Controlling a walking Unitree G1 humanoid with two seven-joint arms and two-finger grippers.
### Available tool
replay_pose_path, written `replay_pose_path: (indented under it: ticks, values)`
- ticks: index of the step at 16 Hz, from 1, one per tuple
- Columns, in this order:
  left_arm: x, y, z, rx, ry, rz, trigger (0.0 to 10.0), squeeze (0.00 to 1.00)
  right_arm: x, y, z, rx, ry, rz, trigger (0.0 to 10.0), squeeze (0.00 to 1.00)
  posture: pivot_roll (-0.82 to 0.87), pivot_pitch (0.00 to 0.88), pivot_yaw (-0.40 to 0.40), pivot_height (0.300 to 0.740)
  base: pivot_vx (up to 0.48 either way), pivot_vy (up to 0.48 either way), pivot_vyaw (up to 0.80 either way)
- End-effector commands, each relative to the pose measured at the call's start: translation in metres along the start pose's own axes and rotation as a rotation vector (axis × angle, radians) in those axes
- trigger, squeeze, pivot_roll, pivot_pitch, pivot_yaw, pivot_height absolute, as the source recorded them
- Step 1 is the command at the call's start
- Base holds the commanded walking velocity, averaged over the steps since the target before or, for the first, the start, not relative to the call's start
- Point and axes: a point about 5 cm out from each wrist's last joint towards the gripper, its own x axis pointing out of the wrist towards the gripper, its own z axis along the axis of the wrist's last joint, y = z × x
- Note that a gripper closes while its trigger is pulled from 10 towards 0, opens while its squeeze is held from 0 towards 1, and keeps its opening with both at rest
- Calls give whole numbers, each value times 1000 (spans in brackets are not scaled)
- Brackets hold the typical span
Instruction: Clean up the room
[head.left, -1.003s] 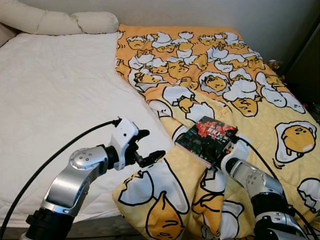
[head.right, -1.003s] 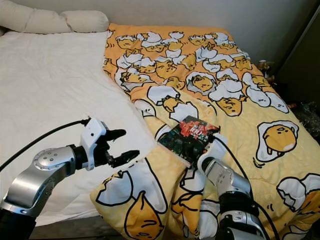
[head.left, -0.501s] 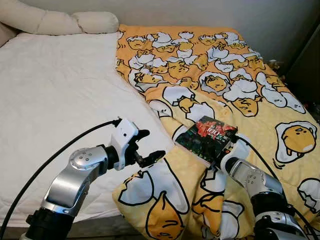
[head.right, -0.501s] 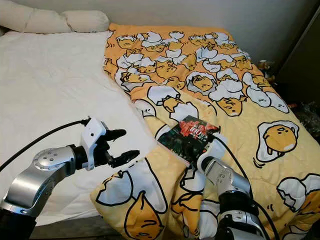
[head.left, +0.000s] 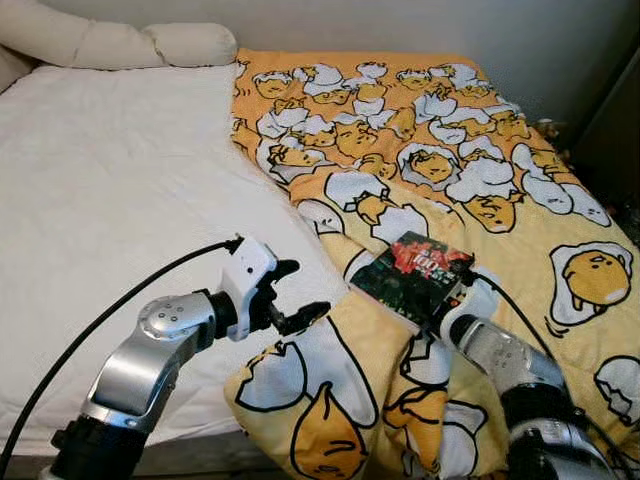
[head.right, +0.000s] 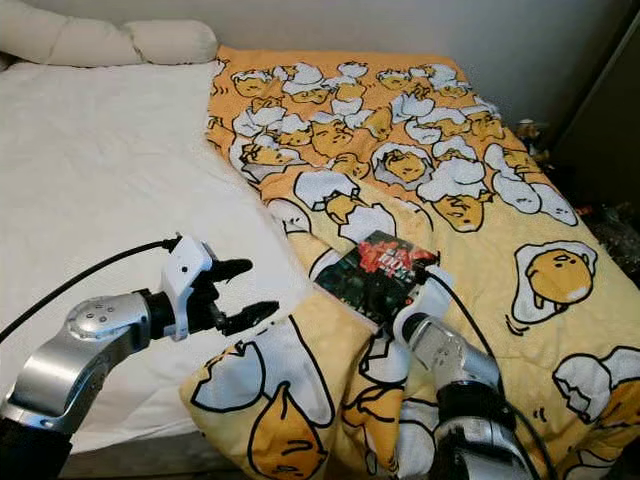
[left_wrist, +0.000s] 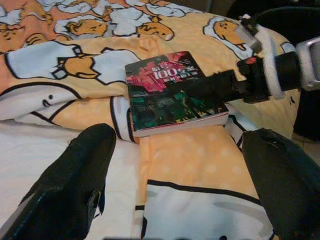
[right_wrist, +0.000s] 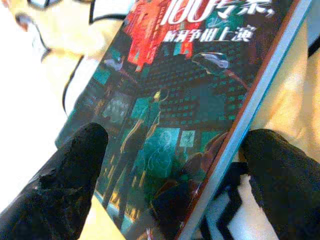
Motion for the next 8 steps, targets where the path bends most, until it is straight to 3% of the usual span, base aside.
replay_pose_path:
  ticks: [1, 2, 8]
  values:
    - [1, -1, 1, 26, 9, -23, 10000, 0, 3, 1, -4, 83, -24, 32, 10000, 0, -17, 0, -34, 740, 0, 0, 0]
    - [0, 0, 1, 29, 14, -25, 10000, 0, 4, 0, -5, 108, -29, 40, 10000, 1000, -22, 0, -29, 740, 0, 0, 0]
    - [1, 3, 2, 34, 17, -35, 10000, 0, 5, -1, 2, 162, -92, 48, 10000, 1000, -28, 0, -20, 740, 0, 0, 0]
